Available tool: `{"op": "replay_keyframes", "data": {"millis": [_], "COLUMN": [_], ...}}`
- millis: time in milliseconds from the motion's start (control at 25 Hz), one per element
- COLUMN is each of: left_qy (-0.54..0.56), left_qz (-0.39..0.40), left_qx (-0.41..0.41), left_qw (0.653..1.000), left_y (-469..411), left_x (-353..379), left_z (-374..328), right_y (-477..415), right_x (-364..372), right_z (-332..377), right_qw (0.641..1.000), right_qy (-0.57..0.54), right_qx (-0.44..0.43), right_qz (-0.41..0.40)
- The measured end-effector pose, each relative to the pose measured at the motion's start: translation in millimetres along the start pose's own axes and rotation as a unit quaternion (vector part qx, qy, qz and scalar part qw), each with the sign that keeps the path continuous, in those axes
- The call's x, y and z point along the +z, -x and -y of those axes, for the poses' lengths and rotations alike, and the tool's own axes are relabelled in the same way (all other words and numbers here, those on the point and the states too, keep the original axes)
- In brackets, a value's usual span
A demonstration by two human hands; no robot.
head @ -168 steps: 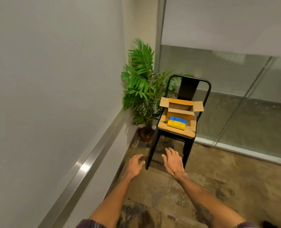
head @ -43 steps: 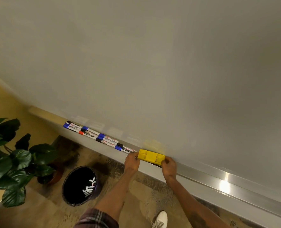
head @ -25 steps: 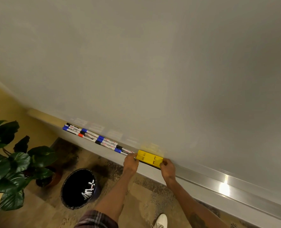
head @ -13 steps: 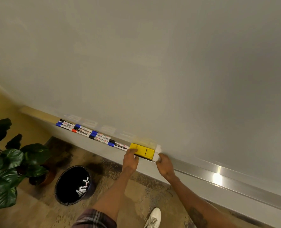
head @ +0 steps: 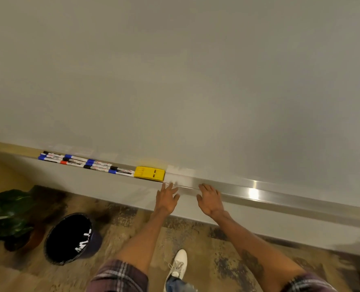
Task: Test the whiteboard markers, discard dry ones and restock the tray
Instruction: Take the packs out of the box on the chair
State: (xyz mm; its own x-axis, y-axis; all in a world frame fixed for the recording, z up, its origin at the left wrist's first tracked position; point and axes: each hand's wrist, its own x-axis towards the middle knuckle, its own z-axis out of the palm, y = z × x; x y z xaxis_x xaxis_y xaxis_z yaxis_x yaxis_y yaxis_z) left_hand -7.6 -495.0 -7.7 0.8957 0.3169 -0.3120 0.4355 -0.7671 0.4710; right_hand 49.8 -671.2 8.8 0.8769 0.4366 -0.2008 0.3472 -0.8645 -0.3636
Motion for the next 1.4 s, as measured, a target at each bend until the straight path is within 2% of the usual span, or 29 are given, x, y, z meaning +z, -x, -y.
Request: {"op": "replay_keyframes", "data": {"millis": [240, 680, 1040, 1320, 1400], "left_qy": [0.017, 0.018, -0.039, -0.07, -0.076], "left_qz": [0.059, 0.148, 0.23, 0.298, 0.311], "left_qx": [0.021, 0.198, 0.295, 0.367, 0.381], "left_qw": [0.998, 0.969, 0.927, 0.879, 0.867], "left_y": [57.6, 111.7, 177.5, 259.0, 282.3], "left_x": [44.5, 126.5, 264.0, 380.2, 412.1], "left_z": [-77.0, -235.9, -414.5, -547.0, -576.6], "right_y": [88.7, 224.8, 363.9, 475.7, 506.3], "right_x": [-18.7, -77.1, -117.1, -121.9, -118.5], "right_z": [-61.7, -198.9, -369.6, -509.9, -541.6], "right_qw": [0.997, 0.959, 0.905, 0.841, 0.807], "right_qy": [-0.019, -0.076, -0.092, -0.158, -0.195], "right_qx": [0.072, 0.245, 0.378, 0.48, 0.515], "right_qz": [-0.025, -0.117, -0.172, -0.195, -0.213]}}
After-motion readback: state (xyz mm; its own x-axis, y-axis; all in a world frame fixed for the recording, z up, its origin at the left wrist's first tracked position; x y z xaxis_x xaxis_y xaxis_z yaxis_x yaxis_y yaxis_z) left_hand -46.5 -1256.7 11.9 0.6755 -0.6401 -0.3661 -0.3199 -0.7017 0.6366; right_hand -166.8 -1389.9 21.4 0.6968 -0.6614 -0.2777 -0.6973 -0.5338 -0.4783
